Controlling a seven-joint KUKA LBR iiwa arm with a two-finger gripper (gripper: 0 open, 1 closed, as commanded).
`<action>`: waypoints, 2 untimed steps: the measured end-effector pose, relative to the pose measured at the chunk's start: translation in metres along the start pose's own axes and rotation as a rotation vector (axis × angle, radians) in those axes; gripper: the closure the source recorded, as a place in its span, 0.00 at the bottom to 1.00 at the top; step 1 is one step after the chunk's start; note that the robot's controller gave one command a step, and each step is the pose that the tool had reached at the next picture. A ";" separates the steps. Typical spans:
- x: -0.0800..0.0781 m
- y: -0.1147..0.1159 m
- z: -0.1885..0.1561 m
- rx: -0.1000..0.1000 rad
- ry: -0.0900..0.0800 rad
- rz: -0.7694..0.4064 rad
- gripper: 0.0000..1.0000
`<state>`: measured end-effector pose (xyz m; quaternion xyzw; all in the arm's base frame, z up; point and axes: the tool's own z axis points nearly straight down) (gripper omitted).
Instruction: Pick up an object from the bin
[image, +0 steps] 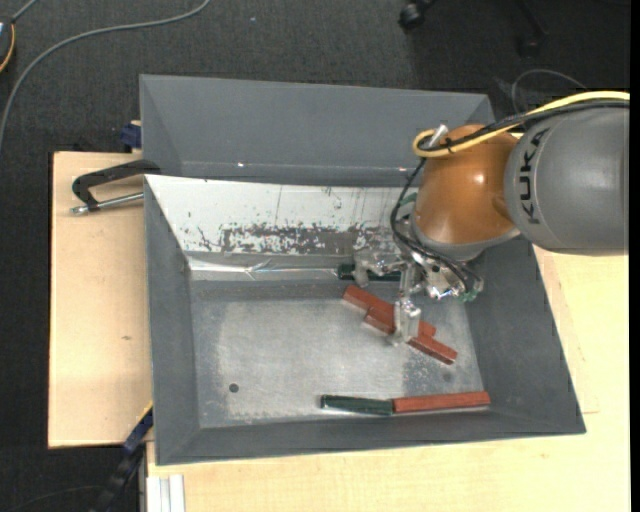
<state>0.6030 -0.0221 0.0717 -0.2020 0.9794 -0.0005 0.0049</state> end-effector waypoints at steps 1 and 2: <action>-0.005 0.001 -0.007 0.002 -0.017 0.001 1.00; 0.031 0.024 -0.206 0.003 -0.005 -0.178 1.00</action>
Offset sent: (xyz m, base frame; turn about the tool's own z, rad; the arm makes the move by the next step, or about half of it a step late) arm 0.0000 0.0000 0.0000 0.0000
